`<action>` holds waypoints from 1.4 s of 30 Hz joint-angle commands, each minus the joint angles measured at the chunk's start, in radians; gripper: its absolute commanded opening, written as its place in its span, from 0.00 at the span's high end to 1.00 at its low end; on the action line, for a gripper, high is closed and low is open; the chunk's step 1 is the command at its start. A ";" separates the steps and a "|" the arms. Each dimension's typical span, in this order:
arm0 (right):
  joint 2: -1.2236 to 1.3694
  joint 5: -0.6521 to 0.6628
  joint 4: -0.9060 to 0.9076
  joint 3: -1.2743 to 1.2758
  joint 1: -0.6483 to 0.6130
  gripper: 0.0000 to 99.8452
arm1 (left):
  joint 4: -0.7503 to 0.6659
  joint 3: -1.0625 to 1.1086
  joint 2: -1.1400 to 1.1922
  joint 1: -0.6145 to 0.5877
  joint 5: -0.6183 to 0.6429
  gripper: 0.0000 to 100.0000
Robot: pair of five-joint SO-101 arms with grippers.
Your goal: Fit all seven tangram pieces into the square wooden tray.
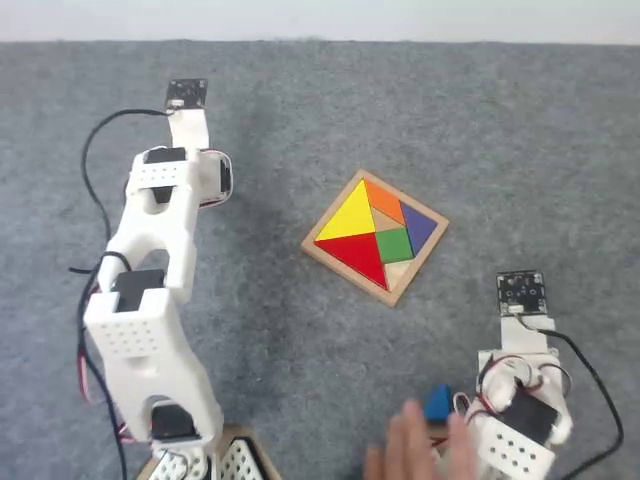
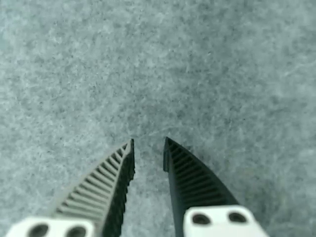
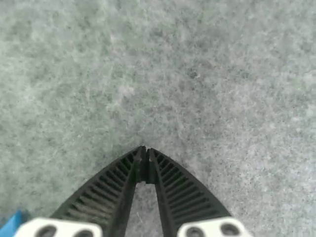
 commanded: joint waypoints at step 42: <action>-0.018 -0.002 0.002 0.017 -0.001 0.99 | -0.021 -0.001 -0.017 0.031 0.008 0.91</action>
